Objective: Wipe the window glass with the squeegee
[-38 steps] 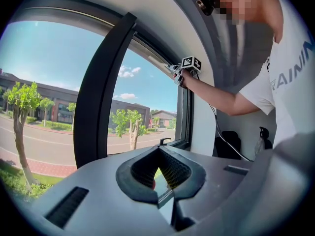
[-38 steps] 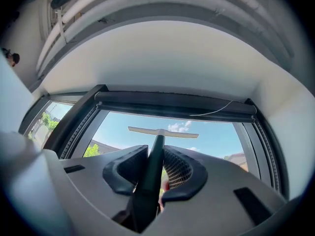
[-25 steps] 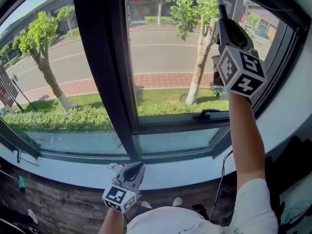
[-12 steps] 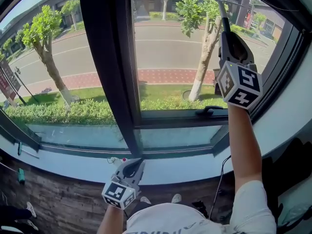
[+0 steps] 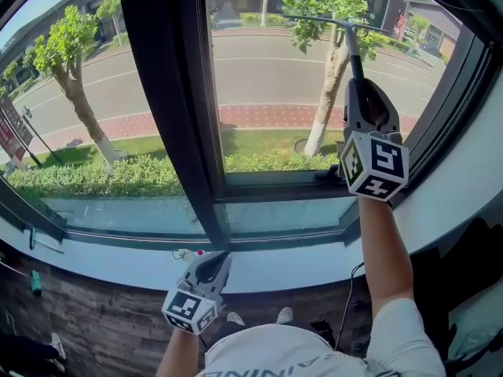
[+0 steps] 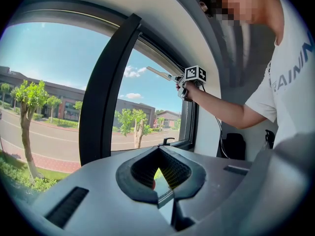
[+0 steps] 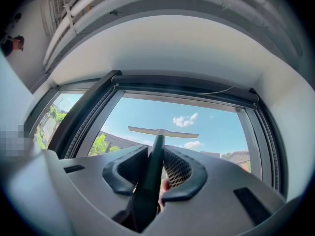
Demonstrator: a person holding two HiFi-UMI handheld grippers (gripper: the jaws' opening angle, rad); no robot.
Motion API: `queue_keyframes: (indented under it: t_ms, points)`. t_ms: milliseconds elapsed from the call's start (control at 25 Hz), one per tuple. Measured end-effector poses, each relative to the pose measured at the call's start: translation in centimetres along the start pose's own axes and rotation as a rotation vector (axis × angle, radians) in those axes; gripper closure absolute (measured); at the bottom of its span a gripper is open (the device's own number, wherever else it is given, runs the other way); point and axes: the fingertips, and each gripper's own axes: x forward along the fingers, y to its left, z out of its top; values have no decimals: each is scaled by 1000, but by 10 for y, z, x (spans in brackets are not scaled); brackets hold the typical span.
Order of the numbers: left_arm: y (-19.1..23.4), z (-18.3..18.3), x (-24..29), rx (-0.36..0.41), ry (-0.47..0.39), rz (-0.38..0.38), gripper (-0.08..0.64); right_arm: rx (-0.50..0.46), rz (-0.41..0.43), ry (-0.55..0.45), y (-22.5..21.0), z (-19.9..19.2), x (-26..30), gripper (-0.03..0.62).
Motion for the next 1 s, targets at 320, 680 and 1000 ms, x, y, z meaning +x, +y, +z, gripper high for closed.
queue_keyframes:
  t_ms: [320,680,1000]
  points:
    - [2,-3,8,7,11,-6,545,17,0,54,12,-53,-28,492]
    - [3,-10,13,7,25,-5,546,42,10,133,25,-102,-57,492]
    - [5,-12,16,4,41,-1,545,69,11,210,35,-148,-81,492]
